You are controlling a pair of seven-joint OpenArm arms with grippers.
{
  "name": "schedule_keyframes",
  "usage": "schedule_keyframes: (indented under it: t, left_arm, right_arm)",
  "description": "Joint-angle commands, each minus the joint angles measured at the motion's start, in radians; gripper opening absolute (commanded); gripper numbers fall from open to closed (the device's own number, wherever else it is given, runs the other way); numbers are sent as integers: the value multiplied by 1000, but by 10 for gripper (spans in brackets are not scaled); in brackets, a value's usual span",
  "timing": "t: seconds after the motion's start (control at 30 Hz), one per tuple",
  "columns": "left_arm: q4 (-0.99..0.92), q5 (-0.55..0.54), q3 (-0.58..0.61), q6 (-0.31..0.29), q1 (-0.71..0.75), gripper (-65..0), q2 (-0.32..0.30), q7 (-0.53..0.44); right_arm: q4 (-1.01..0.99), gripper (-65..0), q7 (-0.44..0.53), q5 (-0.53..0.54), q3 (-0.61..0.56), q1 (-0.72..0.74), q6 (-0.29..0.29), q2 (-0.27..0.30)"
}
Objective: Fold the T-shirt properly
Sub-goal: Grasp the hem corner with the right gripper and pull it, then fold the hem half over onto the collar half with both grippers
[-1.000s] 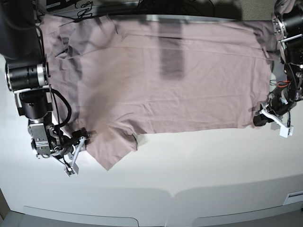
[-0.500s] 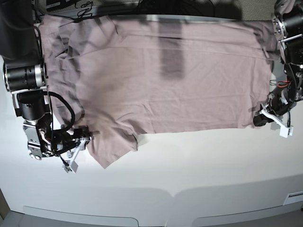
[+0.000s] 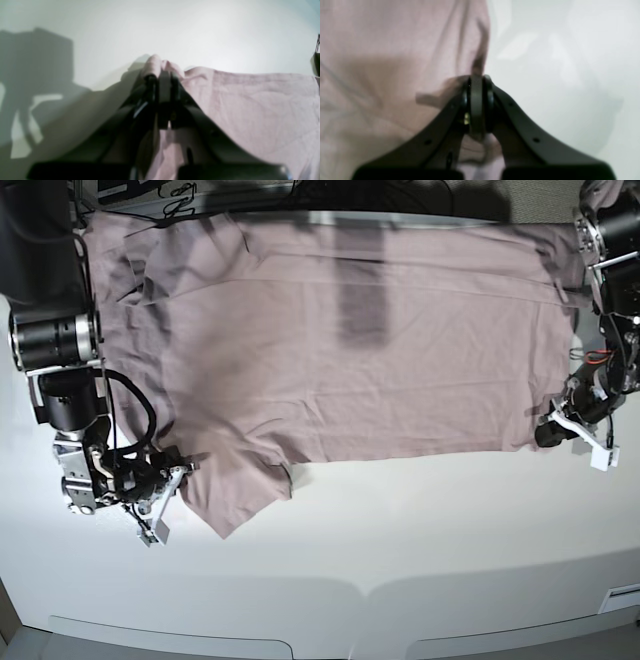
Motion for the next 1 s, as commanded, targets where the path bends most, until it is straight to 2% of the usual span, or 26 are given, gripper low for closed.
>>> schedule_keyframes:
  t: [0.0, 0.17, 0.33, 0.53, 0.7, 0.83, 0.97]
  left_arm:
    - [3, 21, 2, 15, -9, -650, -12, -5]
    - [5, -5, 1, 15, -10, -650, -12, -78]
    - [42, -38, 1, 15, -10, -650, -13, -97]
    - [121, -38, 1, 15, -3, -650, -21, -62]
    - [240, -39, -1, 15, 48, -650, -21, -48]
    - [389, -112, -1, 15, 133, -650, -21, -10]
    - [553, -164, -1, 16, 240, -650, -31, 29]
  right_arm:
    - [0, -650, 20, -19, -2, 14, -7, 2]
    - [15, -650, 135, -19, 0, 21, -69, 27]
    - [87, -650, 143, 24, 0, 23, -69, 75]
    - [262, -650, 60, 193, 0, -8, -68, 162]
    - [534, -650, -7, 326, 0, -130, -78, 259]
    - [734, -650, -54, 299, 31, -257, -145, 312]
    - [832, -650, -56, 333, 188, -396, -159, 317]
